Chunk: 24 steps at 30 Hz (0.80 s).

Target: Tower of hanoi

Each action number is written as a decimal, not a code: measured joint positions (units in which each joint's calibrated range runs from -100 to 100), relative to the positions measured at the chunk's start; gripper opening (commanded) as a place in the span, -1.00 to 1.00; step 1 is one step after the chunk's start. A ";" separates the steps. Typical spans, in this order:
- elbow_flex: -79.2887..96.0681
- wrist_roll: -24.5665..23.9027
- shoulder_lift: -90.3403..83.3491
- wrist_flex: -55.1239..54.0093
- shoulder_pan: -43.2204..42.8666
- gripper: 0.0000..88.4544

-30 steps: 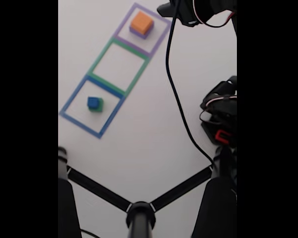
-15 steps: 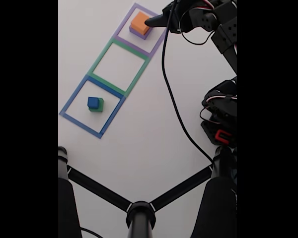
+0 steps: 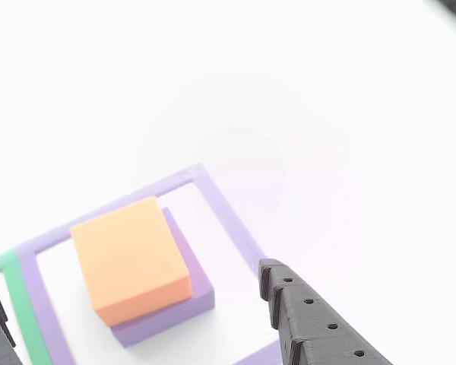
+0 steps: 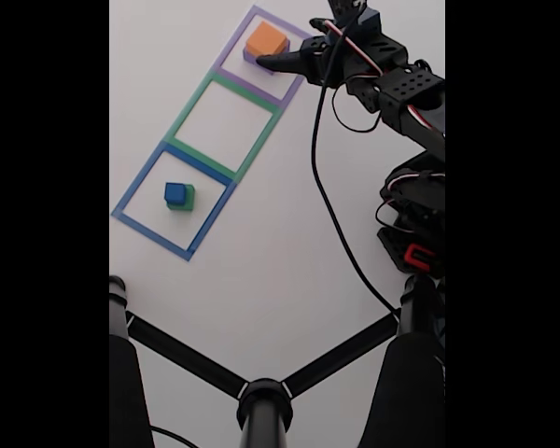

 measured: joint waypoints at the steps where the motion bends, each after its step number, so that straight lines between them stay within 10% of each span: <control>1: 0.17 0.00 2.28 -3.05 0.00 -0.05; 24: -5.48 0.00 35.54 -34.51 -3.27 -0.13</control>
